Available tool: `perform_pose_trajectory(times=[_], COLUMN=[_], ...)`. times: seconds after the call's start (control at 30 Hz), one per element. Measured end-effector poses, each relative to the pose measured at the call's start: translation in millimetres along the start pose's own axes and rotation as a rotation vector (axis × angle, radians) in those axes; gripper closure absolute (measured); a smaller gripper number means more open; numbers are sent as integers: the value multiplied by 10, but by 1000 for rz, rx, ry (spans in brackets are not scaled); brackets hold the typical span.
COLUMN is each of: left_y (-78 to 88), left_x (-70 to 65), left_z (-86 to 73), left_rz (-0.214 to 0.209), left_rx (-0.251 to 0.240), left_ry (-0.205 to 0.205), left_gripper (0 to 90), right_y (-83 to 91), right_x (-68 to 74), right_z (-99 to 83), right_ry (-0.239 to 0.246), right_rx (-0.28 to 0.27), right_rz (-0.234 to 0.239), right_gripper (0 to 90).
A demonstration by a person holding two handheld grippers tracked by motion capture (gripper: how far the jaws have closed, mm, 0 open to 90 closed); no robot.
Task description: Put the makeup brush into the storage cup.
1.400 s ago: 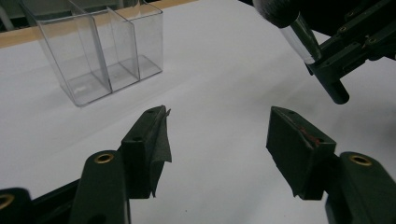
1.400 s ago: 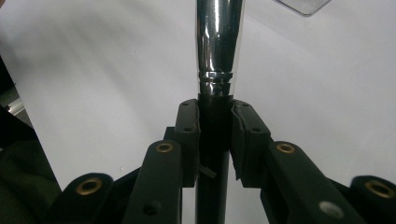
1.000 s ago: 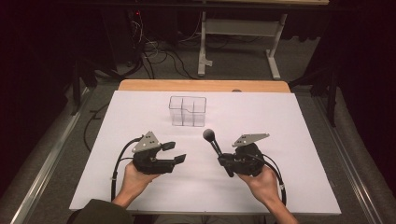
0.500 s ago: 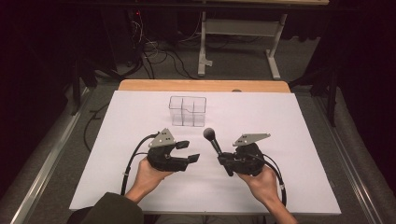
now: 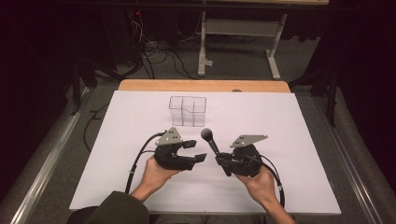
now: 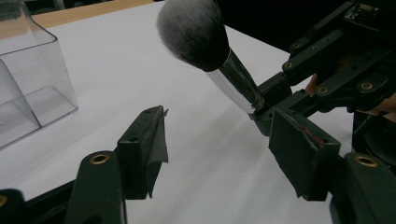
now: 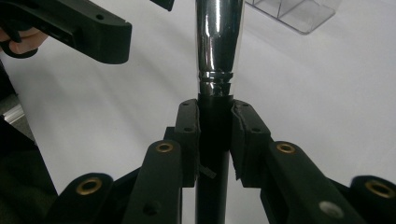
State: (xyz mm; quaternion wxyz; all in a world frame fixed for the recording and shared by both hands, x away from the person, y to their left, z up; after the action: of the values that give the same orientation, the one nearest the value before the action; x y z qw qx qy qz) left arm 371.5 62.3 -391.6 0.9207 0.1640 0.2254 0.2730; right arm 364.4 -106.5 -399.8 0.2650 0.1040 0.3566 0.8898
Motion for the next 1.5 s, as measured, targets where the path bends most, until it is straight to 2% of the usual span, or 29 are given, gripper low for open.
perform_pose_trajectory(times=[0.2,0.27,0.47,0.67,0.83,0.97,1.1,1.37,1.5], left_y=[-5,-6,-21,-59,-64,-57,-71,-97,-111], left_x=[4,-10,-25,-43,-45,-55,-60,-61,-65], left_z=[-4,-2,-14,-37,-41,-25,-39,-60,-79], left_rz=[-2,-9,-11,-16,-18,-25,-31,-31,-29], left_rx=[8,6,14,28,28,13,14,7,15], left_ry=[3,6,6,8,19,33,41,57,55], left_gripper=[362,363,363,367,373,392,402,474,497], right_y=[-39,-50,-60,-88,-113,-126,-130,-168,-189], right_x=[26,44,68,124,136,173,179,239,251], right_z=[2,7,27,55,60,75,87,105,93], right_ry=[8,28,18,45,48,64,57,72,81], right_rx=[11,10,2,-7,-4,-7,-16,-19,-4], right_rz=[1,0,1,12,13,18,14,26,30], right_gripper=[764,764,764,764,764,764,764,764,764])
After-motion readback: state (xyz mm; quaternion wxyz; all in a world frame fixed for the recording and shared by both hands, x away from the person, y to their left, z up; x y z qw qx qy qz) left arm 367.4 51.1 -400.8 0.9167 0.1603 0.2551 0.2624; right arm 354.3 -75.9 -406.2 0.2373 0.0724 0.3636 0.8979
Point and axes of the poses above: each handheld gripper's, and its own axes: y roughly backward along the jaws, z roughly out of its top, x roughly to its left, the point moved 6 cm from there along -y, roughly forward along the jaws, and after that the axes turned 9 degrees about y, right-handed, at the moved point
